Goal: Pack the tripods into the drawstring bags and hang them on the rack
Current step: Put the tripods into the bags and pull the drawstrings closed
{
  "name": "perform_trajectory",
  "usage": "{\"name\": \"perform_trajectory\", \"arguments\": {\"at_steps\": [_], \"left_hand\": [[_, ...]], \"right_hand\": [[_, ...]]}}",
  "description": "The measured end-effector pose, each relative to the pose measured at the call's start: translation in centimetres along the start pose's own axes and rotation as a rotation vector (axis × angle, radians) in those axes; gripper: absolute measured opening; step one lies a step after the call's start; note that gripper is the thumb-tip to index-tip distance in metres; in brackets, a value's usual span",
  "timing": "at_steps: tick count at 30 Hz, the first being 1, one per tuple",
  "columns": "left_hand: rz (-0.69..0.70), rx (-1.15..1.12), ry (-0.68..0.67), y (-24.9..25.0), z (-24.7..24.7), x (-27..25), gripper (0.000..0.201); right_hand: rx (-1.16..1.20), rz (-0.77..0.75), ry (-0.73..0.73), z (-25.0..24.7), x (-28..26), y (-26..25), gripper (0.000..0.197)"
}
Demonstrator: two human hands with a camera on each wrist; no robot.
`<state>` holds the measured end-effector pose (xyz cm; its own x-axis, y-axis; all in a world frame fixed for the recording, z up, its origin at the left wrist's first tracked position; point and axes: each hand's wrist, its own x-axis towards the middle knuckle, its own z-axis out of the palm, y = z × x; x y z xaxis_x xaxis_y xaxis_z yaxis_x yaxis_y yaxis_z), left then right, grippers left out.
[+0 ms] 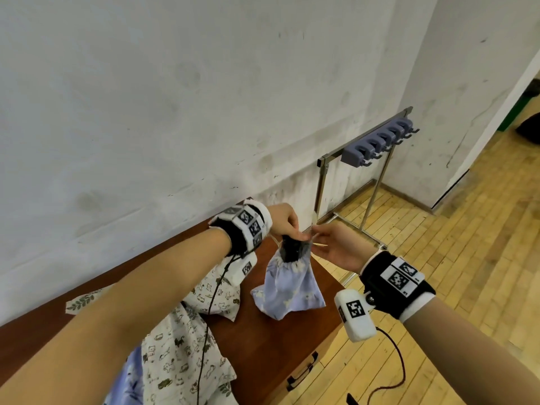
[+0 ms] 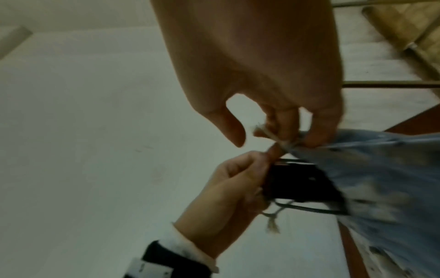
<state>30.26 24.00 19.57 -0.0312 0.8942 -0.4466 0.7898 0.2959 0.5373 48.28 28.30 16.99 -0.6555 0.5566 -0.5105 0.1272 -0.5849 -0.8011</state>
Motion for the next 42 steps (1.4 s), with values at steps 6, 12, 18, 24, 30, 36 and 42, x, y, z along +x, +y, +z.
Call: {"name": "perform_trajectory", "arguments": {"at_steps": [6,12,18,24,30,36,42], "left_hand": [[0.063,0.022,0.035,1.2,1.4,1.0,0.028],[0.055,0.042,0.051,1.5,1.0,1.4,0.029],[0.063,0.099,0.054,1.7,1.0,1.6,0.028],[0.022,0.114,0.069,1.5,0.5,1.6,0.029],[-0.053,0.185,0.007,2.4,-0.3,1.1,0.043],[-0.103,0.443,0.155,3.5,-1.3,0.4,0.068],[-0.191,0.126,0.129,2.3,-2.1,-0.4,0.039]], "right_hand": [[-0.573,-0.099,0.178,1.3,-1.2,-4.3,0.010],[-0.065,0.183,-0.083,0.6,-2.5,-6.5,0.016],[0.010,0.191,-0.100,2.8,-4.6,-9.2,0.023],[0.060,0.125,-0.108,4.1,-5.4,-9.6,0.034],[0.010,0.112,-0.186,3.3,-4.1,-9.2,0.027],[-0.073,-0.017,-0.150,3.3,-3.3,-7.4,0.019],[-0.497,-0.141,-0.002,4.1,-1.1,-2.3,0.085]]}}
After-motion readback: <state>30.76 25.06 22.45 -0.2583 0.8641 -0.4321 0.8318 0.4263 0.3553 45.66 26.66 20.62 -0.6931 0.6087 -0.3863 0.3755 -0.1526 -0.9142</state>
